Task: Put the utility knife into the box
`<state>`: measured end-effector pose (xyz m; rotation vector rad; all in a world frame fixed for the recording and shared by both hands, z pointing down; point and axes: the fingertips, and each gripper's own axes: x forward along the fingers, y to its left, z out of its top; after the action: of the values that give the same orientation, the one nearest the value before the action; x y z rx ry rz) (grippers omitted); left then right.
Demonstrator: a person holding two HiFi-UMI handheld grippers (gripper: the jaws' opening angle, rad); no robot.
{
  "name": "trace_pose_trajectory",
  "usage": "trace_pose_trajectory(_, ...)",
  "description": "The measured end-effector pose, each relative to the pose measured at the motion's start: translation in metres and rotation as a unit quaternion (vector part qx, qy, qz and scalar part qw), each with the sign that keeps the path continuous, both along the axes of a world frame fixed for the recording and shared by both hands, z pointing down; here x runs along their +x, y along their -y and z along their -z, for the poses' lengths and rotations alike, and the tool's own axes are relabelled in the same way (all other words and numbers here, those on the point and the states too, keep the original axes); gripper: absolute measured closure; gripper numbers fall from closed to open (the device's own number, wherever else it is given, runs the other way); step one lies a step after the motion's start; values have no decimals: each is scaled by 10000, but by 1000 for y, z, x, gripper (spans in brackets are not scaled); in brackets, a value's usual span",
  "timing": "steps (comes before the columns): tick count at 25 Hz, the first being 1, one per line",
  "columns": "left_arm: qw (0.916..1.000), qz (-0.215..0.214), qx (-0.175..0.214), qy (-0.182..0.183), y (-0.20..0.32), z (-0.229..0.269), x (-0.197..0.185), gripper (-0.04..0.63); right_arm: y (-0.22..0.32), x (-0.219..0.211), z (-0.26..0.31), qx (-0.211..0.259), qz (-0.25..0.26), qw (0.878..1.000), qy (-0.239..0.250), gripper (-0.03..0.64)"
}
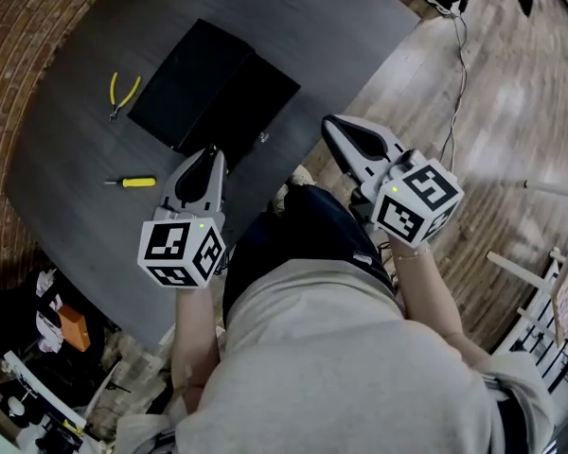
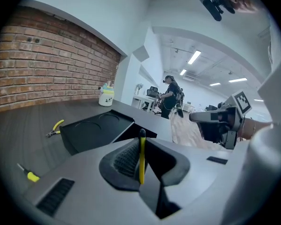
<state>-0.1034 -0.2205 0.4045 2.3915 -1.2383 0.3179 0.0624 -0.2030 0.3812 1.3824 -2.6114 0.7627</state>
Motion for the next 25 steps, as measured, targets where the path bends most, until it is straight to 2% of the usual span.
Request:
trace_pose_trajectory(4, 9998, -45, 86, 175, 6, 6, 7, 538, 11, -3, 0, -34, 167, 9998, 74, 609)
trace_pose_trajectory(13, 9951, -404, 326, 844, 33, 12, 29, 538, 31, -5, -4, -162, 476, 9986, 180, 609)
trace_pose_trajectory(21, 9831, -780, 207, 1645, 51, -8, 54, 538, 43, 2, -19, -393, 838, 9955, 188, 609)
trace_pose_trajectory(25, 9759, -891, -23, 1992, 59, -26, 59, 538, 51, 8, -25, -549, 906, 9939, 299, 609)
